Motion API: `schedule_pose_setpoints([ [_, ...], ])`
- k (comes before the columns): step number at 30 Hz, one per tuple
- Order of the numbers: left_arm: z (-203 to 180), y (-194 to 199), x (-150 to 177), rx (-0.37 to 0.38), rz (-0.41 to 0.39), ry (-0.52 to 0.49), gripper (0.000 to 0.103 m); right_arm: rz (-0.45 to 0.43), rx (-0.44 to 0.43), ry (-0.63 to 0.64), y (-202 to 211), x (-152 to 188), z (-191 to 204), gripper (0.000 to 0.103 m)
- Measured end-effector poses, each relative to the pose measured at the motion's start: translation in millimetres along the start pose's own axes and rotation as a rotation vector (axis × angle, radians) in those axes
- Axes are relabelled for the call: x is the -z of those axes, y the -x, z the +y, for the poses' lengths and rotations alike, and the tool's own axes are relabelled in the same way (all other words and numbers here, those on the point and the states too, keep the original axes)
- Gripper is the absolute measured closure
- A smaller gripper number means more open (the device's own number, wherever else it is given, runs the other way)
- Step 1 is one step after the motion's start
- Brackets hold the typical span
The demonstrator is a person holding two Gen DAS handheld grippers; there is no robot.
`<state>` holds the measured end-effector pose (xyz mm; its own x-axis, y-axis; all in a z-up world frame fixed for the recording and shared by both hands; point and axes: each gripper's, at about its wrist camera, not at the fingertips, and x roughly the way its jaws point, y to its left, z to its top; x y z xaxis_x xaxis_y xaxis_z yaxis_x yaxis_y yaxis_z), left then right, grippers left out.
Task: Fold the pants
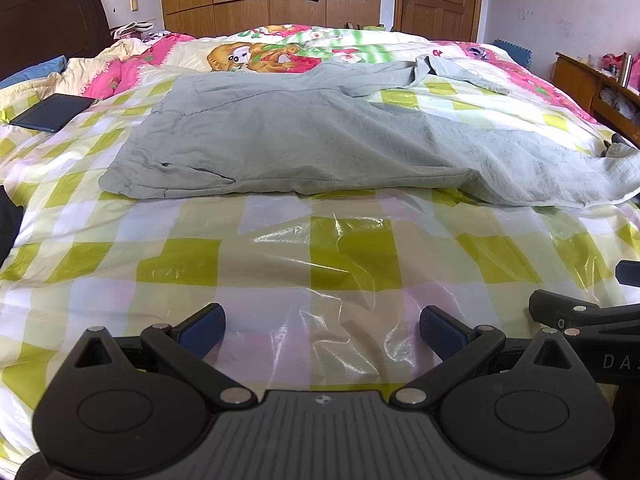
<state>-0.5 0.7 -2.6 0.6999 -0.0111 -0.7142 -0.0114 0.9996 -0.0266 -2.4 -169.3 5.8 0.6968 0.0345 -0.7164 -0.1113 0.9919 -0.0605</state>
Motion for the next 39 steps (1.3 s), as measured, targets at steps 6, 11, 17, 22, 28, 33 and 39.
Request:
schedule_pose_setpoints([
  [6,-0.1,0.4,0.4,-0.007,-0.002,-0.007,0.000,0.005,-0.002,0.000,-1.5,0.6,-0.3,0.001],
  [11,-0.5,0.4,0.8,-0.009,-0.002,-0.010,0.000,0.007,-0.002,0.001,-1.9,0.7,-0.1,0.001],
  [17,-0.9,0.8,1.4,-0.013,-0.004,-0.016,0.000,0.007,-0.001,0.002,-2.0,0.7,-0.3,0.001],
  [22,-0.9,0.9,1.2,-0.013,-0.005,-0.017,0.000,0.007,-0.001,0.002,-1.7,0.3,0.2,0.001],
  [28,-0.9,1.0,1.1,-0.014,-0.005,-0.019,0.000,0.007,-0.002,0.006,-1.8,0.7,0.3,0.001],
  [33,-0.3,1.3,0.8,-0.016,-0.006,-0.021,0.000,0.007,-0.001,0.006,-1.9,0.7,0.6,0.001],
  [39,-0.4,1.4,0.7,-0.016,-0.007,-0.021,0.000,0.007,-0.001,0.007,-1.9,0.7,0.8,0.001],
])
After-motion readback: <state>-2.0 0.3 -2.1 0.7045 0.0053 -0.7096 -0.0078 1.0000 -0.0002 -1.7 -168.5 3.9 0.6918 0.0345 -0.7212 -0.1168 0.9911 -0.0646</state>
